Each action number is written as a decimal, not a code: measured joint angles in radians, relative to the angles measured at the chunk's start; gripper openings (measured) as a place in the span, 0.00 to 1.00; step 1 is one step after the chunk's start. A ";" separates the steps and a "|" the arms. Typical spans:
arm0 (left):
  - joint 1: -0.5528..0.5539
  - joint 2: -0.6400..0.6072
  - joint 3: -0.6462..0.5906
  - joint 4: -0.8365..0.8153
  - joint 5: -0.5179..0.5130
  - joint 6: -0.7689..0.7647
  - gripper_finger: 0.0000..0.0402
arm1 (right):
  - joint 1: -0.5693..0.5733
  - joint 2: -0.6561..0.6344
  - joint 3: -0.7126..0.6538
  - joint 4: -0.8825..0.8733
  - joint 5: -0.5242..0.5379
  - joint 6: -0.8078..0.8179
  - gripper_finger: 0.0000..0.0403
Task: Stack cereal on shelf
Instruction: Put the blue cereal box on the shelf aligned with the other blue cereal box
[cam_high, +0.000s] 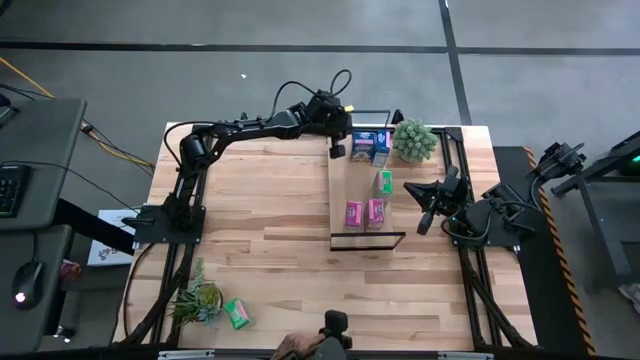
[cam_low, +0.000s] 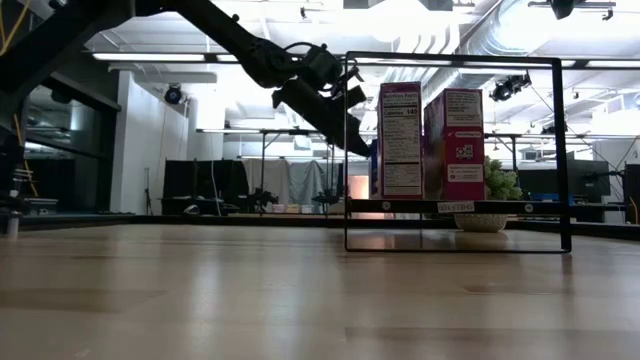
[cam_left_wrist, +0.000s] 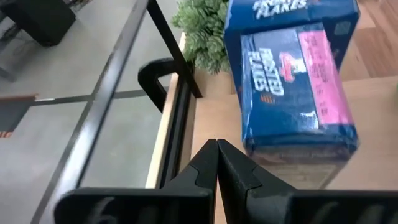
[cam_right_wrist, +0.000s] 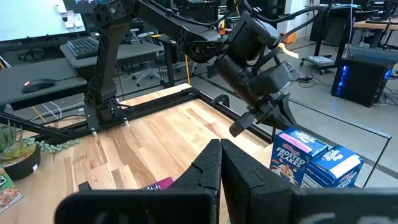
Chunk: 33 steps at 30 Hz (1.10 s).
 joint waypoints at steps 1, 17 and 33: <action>0.000 0.000 0.000 -0.009 0.002 0.000 0.00 | 0.000 0.000 0.000 0.000 0.000 0.000 0.00; 0.018 -0.035 0.001 -0.078 0.133 -0.004 0.00 | 0.000 0.000 0.000 0.000 0.000 0.000 0.00; 0.083 0.014 0.000 0.098 0.285 0.033 0.00 | 0.000 0.000 0.000 0.000 0.000 0.000 0.00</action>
